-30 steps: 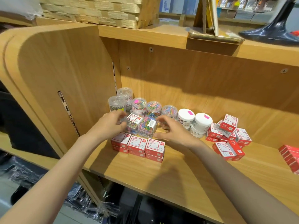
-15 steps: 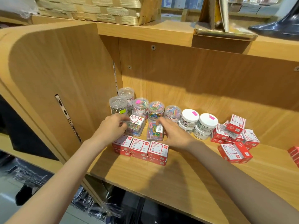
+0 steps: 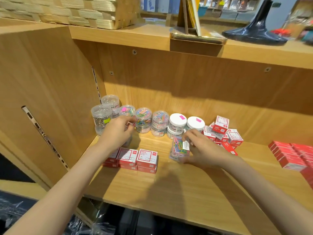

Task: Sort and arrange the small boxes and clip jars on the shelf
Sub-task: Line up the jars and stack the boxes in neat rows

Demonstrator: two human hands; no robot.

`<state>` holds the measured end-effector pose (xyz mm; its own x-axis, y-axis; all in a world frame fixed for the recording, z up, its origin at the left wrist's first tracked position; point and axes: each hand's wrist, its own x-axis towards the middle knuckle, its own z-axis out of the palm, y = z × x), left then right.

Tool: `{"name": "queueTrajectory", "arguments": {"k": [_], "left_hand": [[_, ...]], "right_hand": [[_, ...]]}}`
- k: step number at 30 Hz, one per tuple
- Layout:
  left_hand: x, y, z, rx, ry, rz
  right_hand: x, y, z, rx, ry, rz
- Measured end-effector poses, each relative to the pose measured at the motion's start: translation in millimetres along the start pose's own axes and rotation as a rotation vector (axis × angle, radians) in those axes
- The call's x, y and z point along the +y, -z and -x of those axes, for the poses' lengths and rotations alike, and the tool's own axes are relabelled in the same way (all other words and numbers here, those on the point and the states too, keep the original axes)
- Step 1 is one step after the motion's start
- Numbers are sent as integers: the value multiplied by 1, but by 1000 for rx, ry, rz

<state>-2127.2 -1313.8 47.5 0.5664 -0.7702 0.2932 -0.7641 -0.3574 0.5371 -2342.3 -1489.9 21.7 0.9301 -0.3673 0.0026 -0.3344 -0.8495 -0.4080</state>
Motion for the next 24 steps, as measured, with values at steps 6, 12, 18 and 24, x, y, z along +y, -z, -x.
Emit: {"name": "queueTrajectory", "arguments": {"k": [6,12,18,24], "left_hand": [[-26,14,13,63,191,13],[-50,28,37,168,419,-49],[-64,25,26,60,558,68],[-72,16,8,5,604,230]], "right_hand": [[-58,20,-51,75,185,-79],[-108,-36,-122,-139,283,-52],[-110,-55,-140,-92,329,5],[-93,-46,-129,-127,391,-4]]}}
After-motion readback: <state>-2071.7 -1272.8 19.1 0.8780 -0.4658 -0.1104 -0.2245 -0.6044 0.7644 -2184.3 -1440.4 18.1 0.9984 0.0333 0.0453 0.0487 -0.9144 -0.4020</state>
